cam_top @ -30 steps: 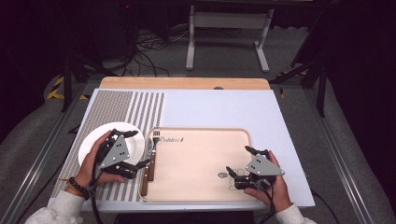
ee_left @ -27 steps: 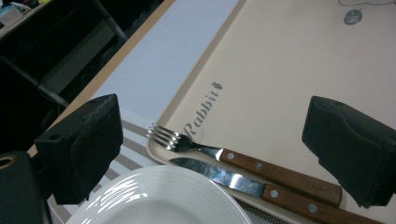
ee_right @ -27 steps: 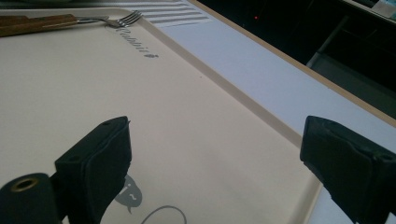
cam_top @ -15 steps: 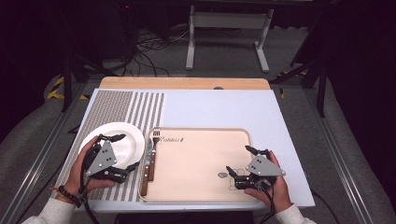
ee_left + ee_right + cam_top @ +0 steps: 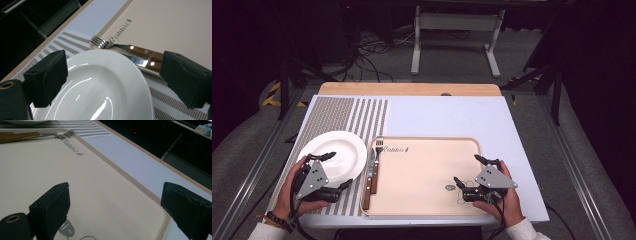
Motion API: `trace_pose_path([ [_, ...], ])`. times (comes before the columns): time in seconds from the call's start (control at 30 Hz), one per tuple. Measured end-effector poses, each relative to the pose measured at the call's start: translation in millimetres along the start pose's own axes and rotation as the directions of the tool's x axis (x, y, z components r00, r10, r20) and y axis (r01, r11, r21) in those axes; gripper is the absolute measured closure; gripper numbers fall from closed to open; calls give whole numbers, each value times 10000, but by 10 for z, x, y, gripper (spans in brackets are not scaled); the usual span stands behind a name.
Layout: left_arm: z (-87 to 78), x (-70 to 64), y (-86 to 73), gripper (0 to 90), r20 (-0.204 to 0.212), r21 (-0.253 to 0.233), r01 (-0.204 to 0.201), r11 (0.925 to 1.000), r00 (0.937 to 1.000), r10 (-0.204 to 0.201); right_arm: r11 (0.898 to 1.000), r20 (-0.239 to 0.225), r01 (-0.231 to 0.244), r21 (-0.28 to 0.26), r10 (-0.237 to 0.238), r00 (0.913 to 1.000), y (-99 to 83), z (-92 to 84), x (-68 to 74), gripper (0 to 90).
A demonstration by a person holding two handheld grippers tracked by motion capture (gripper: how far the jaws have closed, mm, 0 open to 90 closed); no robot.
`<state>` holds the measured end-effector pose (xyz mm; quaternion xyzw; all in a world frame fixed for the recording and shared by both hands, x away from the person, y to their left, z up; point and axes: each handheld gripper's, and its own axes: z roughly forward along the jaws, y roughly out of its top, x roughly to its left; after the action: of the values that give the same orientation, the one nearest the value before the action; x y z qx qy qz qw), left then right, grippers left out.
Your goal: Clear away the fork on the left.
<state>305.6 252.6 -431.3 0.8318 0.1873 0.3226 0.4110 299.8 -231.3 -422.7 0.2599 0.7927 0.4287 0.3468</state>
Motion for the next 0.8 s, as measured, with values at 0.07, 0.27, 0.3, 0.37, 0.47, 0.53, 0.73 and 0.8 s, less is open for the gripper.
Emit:
trace_pose_path([
  [0.07, -22, -36, -90, 93, 107, 171, 135, 9998, 9998, -137, 9999, 27, -105, -60, 105, 9999, 7, 3, -17, 101],
  [0.27, -44, -63, -276, 83, 389, 841, 239, 9962, 9989, -272, 9996, -32, -276, 4, 276, 9996, 14, 87, -63, 102],
  [0.3, -44, -63, -276, 95, 389, 841, 239, 9962, 9989, -272, 9996, -32, -276, 4, 276, 9996, 14, 87, -63, 102],
  [0.37, -64, -70, -339, 98, 441, 966, 240, 9950, 9986, -284, 9998, -100, -202, -20, 202, 9997, 38, 104, -51, 102],
  [0.47, -74, -69, -415, 98, 389, 1310, 193, 9912, 9989, -246, 9998, -143, -185, -82, 184, 9997, 66, 131, -47, 102],
  [0.53, -72, -60, -467, 100, 228, 1581, 55, 9874, 9997, -92, 9998, -188, -188, -104, 186, 9997, 79, 154, -49, 102],
  [0.73, -15, 13, -559, 127, 191, 1939, -171, 9809, 9997, 136, 9999, -291, -92, -55, 91, 9995, 97, 215, -46, 102],
  [0.8, 0, 25, -574, 128, 133, 1999, -272, 9794, 9996, 250, 10000, -283, -72, -53, 70, 9996, 96, 220, -49, 103],
])
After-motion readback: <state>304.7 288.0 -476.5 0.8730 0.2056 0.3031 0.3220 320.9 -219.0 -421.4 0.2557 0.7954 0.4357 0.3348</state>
